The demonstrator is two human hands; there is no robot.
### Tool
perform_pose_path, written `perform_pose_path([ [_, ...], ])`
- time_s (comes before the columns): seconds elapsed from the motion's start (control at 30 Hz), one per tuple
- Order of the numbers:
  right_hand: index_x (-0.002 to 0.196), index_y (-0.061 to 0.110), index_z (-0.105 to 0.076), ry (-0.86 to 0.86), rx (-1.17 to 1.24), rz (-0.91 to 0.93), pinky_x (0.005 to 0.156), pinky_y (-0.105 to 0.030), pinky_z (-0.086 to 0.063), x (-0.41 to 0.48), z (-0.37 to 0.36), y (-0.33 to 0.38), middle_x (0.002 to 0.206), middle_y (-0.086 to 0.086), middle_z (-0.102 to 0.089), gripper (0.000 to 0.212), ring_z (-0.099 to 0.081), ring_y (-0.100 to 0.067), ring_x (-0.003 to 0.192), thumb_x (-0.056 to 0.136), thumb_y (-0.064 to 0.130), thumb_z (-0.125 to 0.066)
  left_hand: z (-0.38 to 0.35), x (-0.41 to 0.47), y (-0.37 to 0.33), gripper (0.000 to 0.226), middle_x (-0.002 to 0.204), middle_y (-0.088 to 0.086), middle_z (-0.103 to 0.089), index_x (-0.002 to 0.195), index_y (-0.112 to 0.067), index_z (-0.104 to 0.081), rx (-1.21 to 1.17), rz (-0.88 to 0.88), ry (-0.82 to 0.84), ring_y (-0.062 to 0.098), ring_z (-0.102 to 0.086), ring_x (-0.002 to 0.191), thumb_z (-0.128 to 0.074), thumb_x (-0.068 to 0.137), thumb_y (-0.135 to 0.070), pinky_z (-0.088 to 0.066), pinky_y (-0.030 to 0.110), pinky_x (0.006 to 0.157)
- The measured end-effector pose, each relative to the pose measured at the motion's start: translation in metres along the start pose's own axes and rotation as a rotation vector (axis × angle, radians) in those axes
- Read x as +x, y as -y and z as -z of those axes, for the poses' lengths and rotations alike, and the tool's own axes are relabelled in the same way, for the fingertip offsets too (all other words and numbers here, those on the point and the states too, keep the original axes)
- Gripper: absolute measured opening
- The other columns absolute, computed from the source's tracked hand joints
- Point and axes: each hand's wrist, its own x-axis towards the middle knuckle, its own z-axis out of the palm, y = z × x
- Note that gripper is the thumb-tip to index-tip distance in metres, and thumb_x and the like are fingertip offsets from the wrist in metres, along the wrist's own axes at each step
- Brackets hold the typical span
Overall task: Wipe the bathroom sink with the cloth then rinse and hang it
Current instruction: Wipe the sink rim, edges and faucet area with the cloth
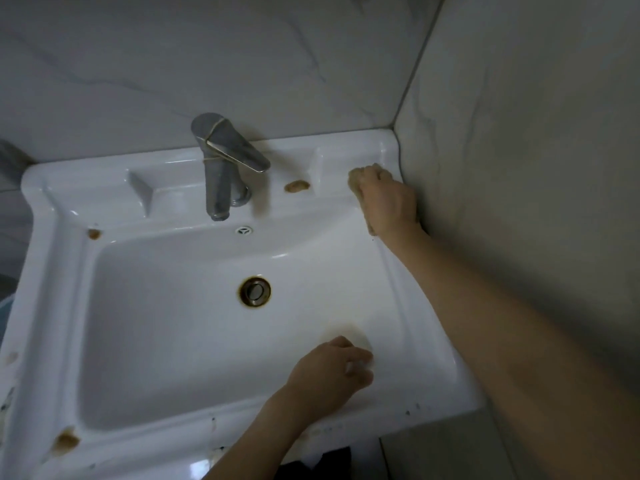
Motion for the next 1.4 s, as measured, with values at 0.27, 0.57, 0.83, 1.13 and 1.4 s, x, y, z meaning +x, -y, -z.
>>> perform_pose_path([
  [0.27,0.100,0.007,-0.067,-0.280,0.023,0.159,0.042,-0.025,-0.049,-0.106,0.001,-0.007,0.092,-0.011,-0.073,0.025,-0.071,-0.022,0.066,0.079,0.020,-0.071,0.006,-0.002,-0.008,0.039,0.127,-0.004,-0.053,0.128,-0.030,-0.058,-0.001,0.047,0.054,0.017,-0.056,0.110,-0.054,0.091,-0.041,-0.044,0.029,0.096],
  [0.57,0.135,0.030,-0.054,0.251,0.410,0.002,0.104,-0.009,-0.030,-0.273,0.033,-0.035,0.141,0.011,-0.050,0.049,-0.047,-0.008,0.130,0.097,0.051,-0.030,0.008,-0.003,-0.008,0.042,0.127,0.002,-0.053,0.132,-0.026,-0.056,-0.026,0.079,0.115,0.021,-0.053,0.115,-0.055,0.092,-0.042,-0.039,0.026,0.097],
  [0.83,0.129,0.010,-0.059,0.067,0.483,-0.257,0.081,-0.037,-0.059,-0.322,0.026,0.039,0.131,-0.011,-0.061,0.059,-0.069,-0.027,0.102,0.103,0.048,-0.021,0.004,-0.003,-0.007,0.039,0.129,0.002,-0.051,0.132,-0.027,-0.055,-0.008,0.095,0.117,0.021,-0.052,0.115,-0.051,0.095,-0.038,-0.037,0.027,0.097],
  [1.13,0.126,0.014,-0.058,0.074,0.259,-0.332,0.065,-0.034,-0.058,-0.327,0.023,-0.018,0.120,-0.013,-0.066,0.046,-0.070,-0.030,0.086,0.094,0.039,-0.036,0.010,-0.004,-0.010,0.040,0.125,-0.003,-0.053,0.130,-0.030,-0.057,-0.030,0.120,0.141,0.015,-0.052,0.114,-0.056,0.092,-0.041,-0.037,0.028,0.100],
  [1.4,0.132,0.015,-0.055,0.104,0.484,-0.198,0.061,-0.040,-0.059,-0.349,0.032,0.088,0.120,-0.012,-0.066,0.059,-0.070,-0.029,0.081,0.103,0.049,-0.016,0.012,-0.003,-0.008,0.039,0.131,0.001,-0.052,0.131,-0.029,-0.056,-0.007,0.071,0.168,0.018,-0.051,0.119,-0.054,0.093,-0.040,-0.035,0.027,0.100],
])
